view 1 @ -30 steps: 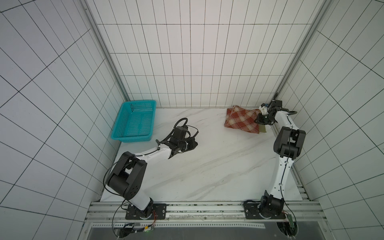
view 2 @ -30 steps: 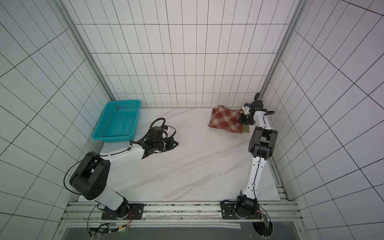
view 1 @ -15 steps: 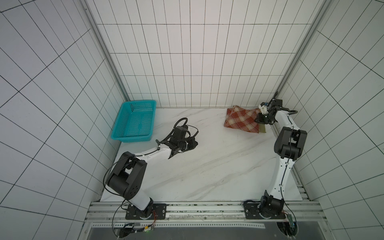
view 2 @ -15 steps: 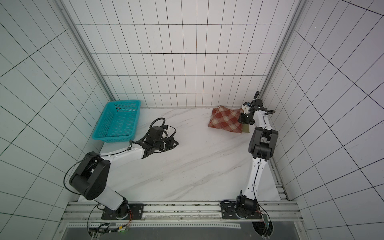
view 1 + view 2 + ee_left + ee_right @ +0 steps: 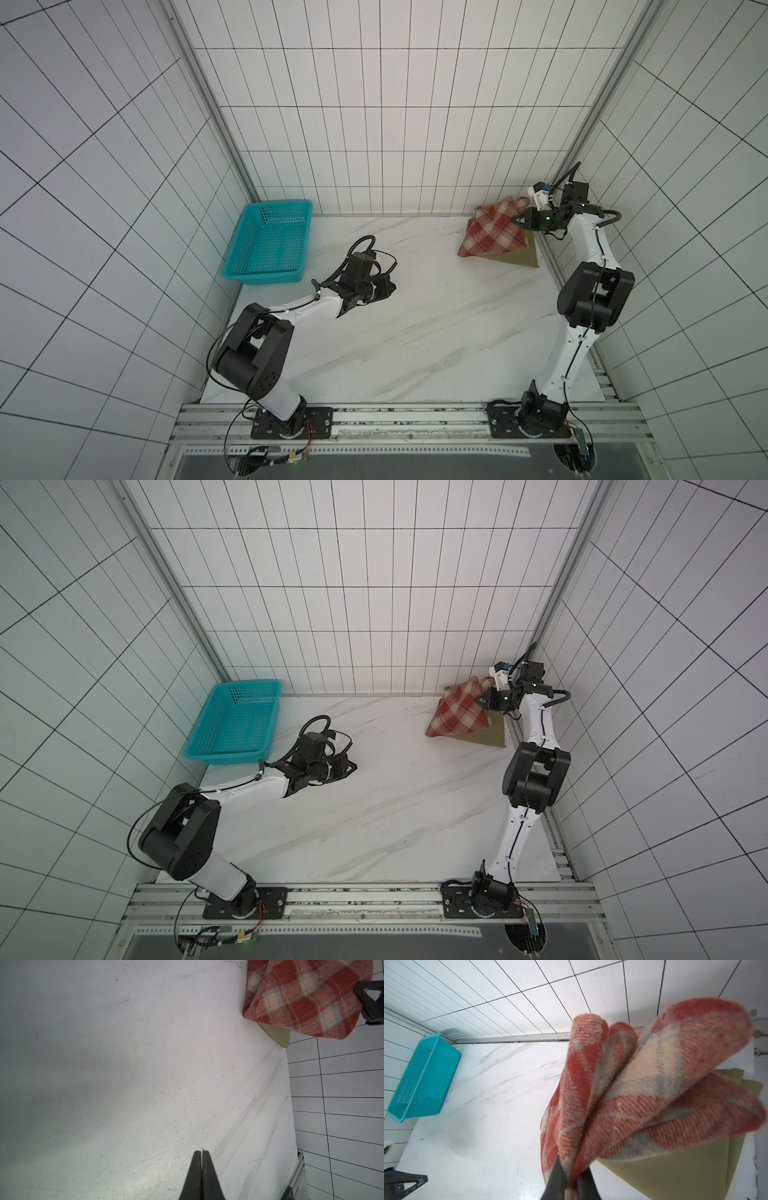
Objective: Fold and stack the skirts
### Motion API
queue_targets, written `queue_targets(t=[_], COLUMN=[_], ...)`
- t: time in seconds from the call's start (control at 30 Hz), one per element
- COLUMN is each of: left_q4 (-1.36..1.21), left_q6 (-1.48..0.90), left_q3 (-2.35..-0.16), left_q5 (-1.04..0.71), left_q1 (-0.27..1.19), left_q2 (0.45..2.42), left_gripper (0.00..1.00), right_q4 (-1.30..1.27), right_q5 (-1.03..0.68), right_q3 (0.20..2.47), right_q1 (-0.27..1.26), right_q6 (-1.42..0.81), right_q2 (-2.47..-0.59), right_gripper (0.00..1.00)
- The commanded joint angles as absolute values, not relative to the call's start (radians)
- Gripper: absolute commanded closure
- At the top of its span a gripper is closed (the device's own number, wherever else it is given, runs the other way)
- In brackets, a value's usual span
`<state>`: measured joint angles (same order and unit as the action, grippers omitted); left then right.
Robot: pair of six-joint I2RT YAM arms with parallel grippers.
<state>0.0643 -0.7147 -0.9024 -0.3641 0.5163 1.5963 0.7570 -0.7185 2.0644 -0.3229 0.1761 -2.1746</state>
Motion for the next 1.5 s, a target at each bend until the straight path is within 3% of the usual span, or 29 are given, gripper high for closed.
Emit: queue_targets(t=[0.0, 0.13, 0.5, 0.57, 0.73, 0.77, 0.8, 0.87, 1.0, 1.1, 1.2, 1.3, 1.33, 1.37, 1.4, 1.47], left_q4=[0.038, 0.035, 0.037, 0.037, 0.038, 0.037, 0.037, 0.037, 0.053, 0.079, 0.117, 0.181, 0.19, 0.195, 0.207, 0.214], left_q6=[-0.711, -0.715, -0.716, -0.715, -0.705, -0.701, -0.7, -0.691, -0.677, -0.664, -0.631, -0.594, -0.581, -0.568, -0.558, -0.528], left_q3=[-0.898, -0.895, -0.895, -0.896, -0.903, -0.906, -0.905, -0.91, -0.917, -0.929, -0.949, -0.98, -0.985, -0.986, -0.992, -1.0], left_q5=[-0.364, -0.367, -0.362, -0.355, -0.338, -0.332, -0.324, -0.315, -0.286, -0.247, -0.188, -0.079, -0.032, 0.031, 0.072, 0.126], left_q1=[0.52, 0.521, 0.521, 0.521, 0.521, 0.52, 0.519, 0.517, 0.5, 0.459, 0.403, 0.349, 0.338, 0.327, 0.311, 0.285], left_q2=[1.572, 1.57, 1.565, 1.562, 1.54, 1.534, 1.525, 1.512, 1.48, 1.447, 1.411, 1.376, 1.367, 1.352, 1.339, 1.322], left_gripper=[1.0, 1.0, 1.0, 1.0, 1.0, 1.0, 0.98, 0.9, 0.6, 0.45, 0.23, 0.2, 0.18, 0.14, 0.09, 0.03], right_q4=[0.792, 0.805, 0.775, 0.756, 0.684, 0.659, 0.619, 0.573, 0.512, 0.46, 0.377, 0.255, 0.221, 0.187, 0.162, 0.093], right_q5=[-0.845, -0.845, -0.571, -0.557, -0.486, -0.451, -0.423, -0.389, -0.379, -0.341, -0.308, -0.3, -0.301, -0.302, -0.315, -0.319], right_q3=[2.135, 2.146, 2.066, 2.044, 1.991, 1.971, 1.941, 1.893, 1.815, 1.722, 1.594, 1.43, 1.382, 1.326, 1.276, 1.162], right_q1=[-0.375, -0.413, -0.403, -0.393, -0.381, -0.379, -0.379, -0.379, -0.374, -0.339, -0.285, -0.242, -0.233, -0.225, -0.221, -0.201], right_q6=[0.174, 0.174, 0.186, 0.185, 0.147, 0.131, 0.117, 0.103, 0.067, 0.045, 0.012, -0.024, -0.036, -0.058, -0.082, -0.101], right_q2=[-2.256, -2.341, -2.407, -2.383, -2.273, -2.238, -2.202, -2.142, -2.028, -1.931, -1.812, -1.69, -1.658, -1.62, -1.589, -1.533], right_gripper=[1.0, 1.0, 0.99, 0.82, 0.67, 0.55, 0.51, 0.5, 0.47, 0.46, 0.45, 0.41, 0.35, 0.09, 0.0, 0.0])
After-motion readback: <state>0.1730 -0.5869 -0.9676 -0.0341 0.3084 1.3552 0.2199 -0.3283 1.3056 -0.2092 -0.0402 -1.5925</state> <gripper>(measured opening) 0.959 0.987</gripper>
